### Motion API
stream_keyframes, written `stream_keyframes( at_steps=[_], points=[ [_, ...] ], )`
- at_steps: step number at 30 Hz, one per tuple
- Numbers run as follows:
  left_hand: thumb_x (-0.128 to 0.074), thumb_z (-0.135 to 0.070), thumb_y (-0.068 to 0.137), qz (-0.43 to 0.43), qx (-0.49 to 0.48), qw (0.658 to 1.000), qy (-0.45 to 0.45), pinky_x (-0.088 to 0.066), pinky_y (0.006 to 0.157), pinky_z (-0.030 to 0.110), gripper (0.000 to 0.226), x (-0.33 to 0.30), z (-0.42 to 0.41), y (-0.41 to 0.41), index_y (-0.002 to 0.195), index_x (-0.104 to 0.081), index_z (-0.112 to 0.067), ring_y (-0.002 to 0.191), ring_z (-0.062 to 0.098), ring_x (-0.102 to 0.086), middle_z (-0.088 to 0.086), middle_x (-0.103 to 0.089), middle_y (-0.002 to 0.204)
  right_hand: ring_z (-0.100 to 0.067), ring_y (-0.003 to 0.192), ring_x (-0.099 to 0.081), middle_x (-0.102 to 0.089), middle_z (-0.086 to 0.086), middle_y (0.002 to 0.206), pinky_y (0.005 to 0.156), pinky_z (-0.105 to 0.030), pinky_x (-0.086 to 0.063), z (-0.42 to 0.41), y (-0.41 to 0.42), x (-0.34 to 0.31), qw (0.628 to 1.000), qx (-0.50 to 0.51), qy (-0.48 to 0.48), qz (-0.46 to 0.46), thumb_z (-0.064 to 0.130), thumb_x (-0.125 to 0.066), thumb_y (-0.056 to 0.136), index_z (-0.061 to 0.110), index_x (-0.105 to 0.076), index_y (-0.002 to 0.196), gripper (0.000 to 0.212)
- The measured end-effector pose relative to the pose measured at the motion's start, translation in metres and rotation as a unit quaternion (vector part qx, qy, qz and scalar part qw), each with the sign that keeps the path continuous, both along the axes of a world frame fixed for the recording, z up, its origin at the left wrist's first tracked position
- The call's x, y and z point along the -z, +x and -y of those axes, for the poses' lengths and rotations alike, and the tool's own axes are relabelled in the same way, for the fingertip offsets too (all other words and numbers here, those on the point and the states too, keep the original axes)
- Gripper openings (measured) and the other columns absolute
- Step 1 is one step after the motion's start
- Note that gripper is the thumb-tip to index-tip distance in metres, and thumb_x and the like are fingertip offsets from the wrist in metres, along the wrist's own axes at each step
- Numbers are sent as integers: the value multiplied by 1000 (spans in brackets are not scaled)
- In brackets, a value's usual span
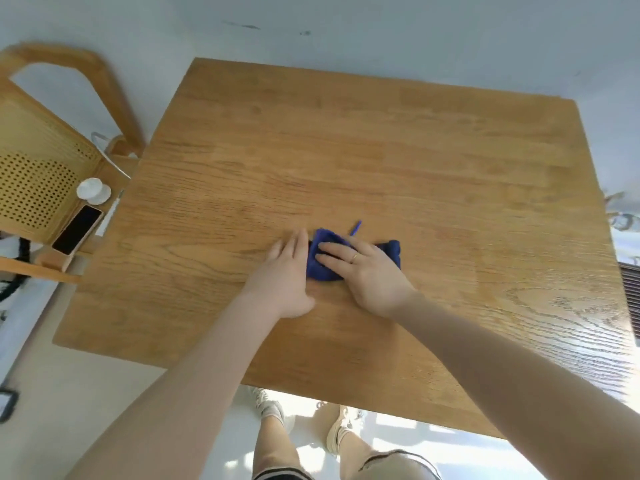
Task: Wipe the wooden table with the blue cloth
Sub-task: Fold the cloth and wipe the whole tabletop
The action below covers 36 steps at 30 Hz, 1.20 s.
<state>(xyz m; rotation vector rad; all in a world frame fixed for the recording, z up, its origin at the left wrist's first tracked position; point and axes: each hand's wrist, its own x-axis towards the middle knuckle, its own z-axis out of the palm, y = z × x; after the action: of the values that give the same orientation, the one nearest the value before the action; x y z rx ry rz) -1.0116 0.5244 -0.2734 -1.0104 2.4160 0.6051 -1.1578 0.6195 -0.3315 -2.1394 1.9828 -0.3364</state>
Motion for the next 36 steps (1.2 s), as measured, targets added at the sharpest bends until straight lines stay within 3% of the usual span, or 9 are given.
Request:
stream_keyframes(
  at_steps=[5, 8, 12, 18, 22, 25, 28, 32, 36],
  points=[
    [-60, -72, 67, 41, -20, 999, -25, -13, 118, 40, 120, 5, -7, -5, 149, 11, -20, 145, 21, 5, -4, 17, 156, -44, 124, -41, -50, -9, 137, 101, -53, -36, 53, -55, -6, 986, 169, -8, 8, 4, -34, 86, 11, -54, 128, 47],
    [-65, -71, 63, 48, -8, 997, -55, -15, 117, 41, 124, 7, -10, -5, 149, 8, -20, 145, 23, 4, -1, 17, 157, -37, 132, -30, -40, -6, 145, 108, -46, -26, 54, -52, -5, 979, 201, 13, 10, 0, -36, 91, 13, -47, 134, 47],
    [-68, -66, 64, 30, -8, 996, -82, -9, 116, 39, 123, 11, -16, -1, 149, 7, -18, 145, 24, 3, 0, 14, 157, -43, 113, -52, -58, -12, 128, 96, -50, -43, 0, -18, -6, 992, 118, -40, -6, 9, -27, 83, 8, -60, 121, 50],
    [-70, -64, 62, 39, 6, 994, -104, -16, 115, 40, 125, 12, -12, -9, 149, 3, -14, 144, 28, -4, 5, 7, 158, -39, 112, -54, -58, -6, 129, 90, -48, -48, -31, -12, -1, 1000, -14, -2, -10, 8, -29, 83, 14, -59, 122, 50],
    [-68, -72, 56, 43, 48, 988, -142, -21, 113, 39, 129, 14, -8, -10, 149, -2, -11, 140, 28, -15, 8, -6, 156, -43, 107, -54, -58, -12, 127, 87, -52, -47, 18, -37, -3, 993, 118, -30, -9, 7, -30, 82, 8, -60, 121, 49],
    [-66, -75, 54, 36, 54, 986, -151, -23, 112, 40, 131, 16, -5, -8, 149, -1, -12, 138, 28, -16, 7, -8, 155, -39, 121, -41, -46, -7, 140, 102, -45, -33, 45, -52, -6, 970, 241, -20, -14, -2, -39, 85, 11, -50, 131, 49],
    [-67, -75, 53, 35, 58, 987, -146, -26, 110, 41, 132, 14, -6, -8, 149, 0, -13, 137, 29, -18, 7, -9, 155, -32, 127, -34, -39, -1, 146, 107, -37, -26, 45, -49, -6, 955, 296, -4, 26, -2, -38, 90, 16, -46, 135, 49],
    [-66, -75, 54, 31, 63, 987, -143, -29, 108, 42, 131, 12, -8, -6, 149, -3, -12, 134, 30, -22, 7, -12, 153, -40, 111, -50, -55, -9, 131, 94, -48, -43, -10, -10, -1, 968, 244, -61, 27, -2, -40, 86, 9, -59, 122, 43],
    [-65, -75, 56, 44, 76, 985, -146, -31, 105, 41, 129, 10, -9, -9, 149, -3, -9, 132, 30, -25, 8, -15, 151, -39, 105, -55, -58, -9, 128, 92, -43, -44, -58, 22, 0, 982, 177, -51, 32, 4, -32, 82, 9, -62, 119, 48]
  ],
)
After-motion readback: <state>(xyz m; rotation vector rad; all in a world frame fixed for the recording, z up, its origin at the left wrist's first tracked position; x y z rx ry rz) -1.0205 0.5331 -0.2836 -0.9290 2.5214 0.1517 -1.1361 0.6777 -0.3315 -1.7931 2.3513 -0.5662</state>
